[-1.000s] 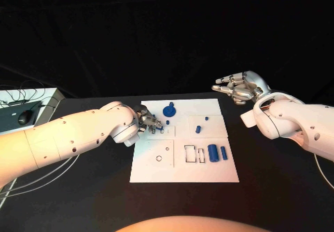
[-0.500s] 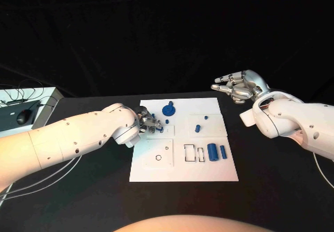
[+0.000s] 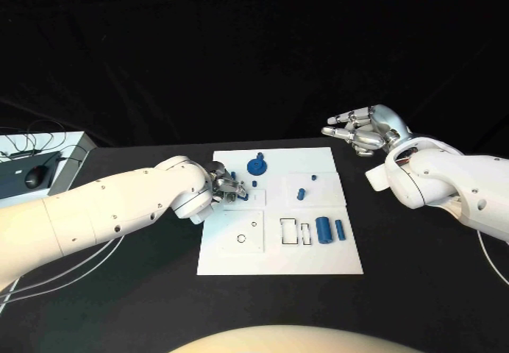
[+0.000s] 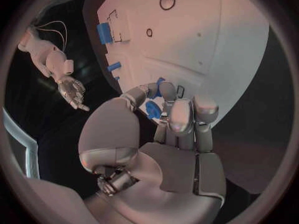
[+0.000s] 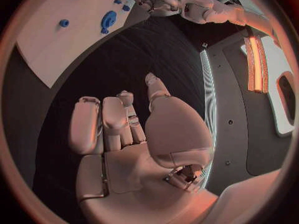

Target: Assemble the parts on the task board

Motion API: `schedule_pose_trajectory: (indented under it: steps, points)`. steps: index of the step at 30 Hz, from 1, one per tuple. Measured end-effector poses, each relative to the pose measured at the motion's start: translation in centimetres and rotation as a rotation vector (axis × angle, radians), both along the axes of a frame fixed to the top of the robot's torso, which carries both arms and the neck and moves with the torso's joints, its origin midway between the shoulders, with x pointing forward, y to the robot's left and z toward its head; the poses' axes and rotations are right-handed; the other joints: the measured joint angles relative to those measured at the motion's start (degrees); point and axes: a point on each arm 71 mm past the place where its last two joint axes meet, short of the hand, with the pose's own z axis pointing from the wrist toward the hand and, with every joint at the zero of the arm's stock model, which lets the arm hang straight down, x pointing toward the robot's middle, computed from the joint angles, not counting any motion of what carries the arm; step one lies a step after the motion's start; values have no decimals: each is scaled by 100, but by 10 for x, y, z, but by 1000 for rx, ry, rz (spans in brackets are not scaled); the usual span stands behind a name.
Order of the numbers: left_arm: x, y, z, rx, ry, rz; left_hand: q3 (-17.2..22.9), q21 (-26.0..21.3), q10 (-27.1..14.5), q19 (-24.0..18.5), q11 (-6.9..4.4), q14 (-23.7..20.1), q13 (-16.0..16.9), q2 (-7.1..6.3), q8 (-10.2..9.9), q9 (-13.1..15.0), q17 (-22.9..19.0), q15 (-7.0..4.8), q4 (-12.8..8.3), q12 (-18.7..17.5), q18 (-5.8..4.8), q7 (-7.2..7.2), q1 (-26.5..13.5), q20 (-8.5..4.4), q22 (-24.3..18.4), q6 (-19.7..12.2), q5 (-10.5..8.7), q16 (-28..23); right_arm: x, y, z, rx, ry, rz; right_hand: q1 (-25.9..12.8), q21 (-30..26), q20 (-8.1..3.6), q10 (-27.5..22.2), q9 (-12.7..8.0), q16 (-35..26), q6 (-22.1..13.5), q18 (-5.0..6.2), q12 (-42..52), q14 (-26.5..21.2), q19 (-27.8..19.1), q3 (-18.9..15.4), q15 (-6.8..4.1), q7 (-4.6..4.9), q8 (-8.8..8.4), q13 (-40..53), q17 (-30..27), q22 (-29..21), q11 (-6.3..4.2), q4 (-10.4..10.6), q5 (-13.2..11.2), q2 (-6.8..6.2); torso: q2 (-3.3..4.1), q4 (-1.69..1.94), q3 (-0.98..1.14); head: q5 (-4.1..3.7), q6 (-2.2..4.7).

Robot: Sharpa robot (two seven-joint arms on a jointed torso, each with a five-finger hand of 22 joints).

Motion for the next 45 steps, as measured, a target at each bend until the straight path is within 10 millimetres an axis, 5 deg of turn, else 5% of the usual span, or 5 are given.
schedule_pose_trajectory:
  steps: [25, 45]
  points:
    - [3, -5, 0, 24, 5, -20, -91, -46, 28, 42, 7, 1, 3, 19, -46, 20, -3, 1, -92, -23, -4, -18, 18, -1, 80, 18, -2, -3, 0, 0, 0, -1, 0, 2, 0, 0, 0, 1, 0, 0, -1, 0, 0, 0, 0, 0, 0, -3, 0, 0, -1, -2, 0, 0, 0, 0, -3, -3, 4, 10, -18]
    - [4, -7, 2, 12, 26, -24, -277, -46, 99, 125, 21, 24, -42, 154, -68, 62, 27, 23, -118, -23, -42, -23, -13, -41, 257, 60, -20, 86, 0, 0, 0, -3, 2, 4, 0, 0, 0, 1, 0, 0, -10, 0, 0, 0, 0, 0, 0, -13, 0, 9, 8, -4, 1, 0, 0, 0, -3, -2, 4, 6, -40]
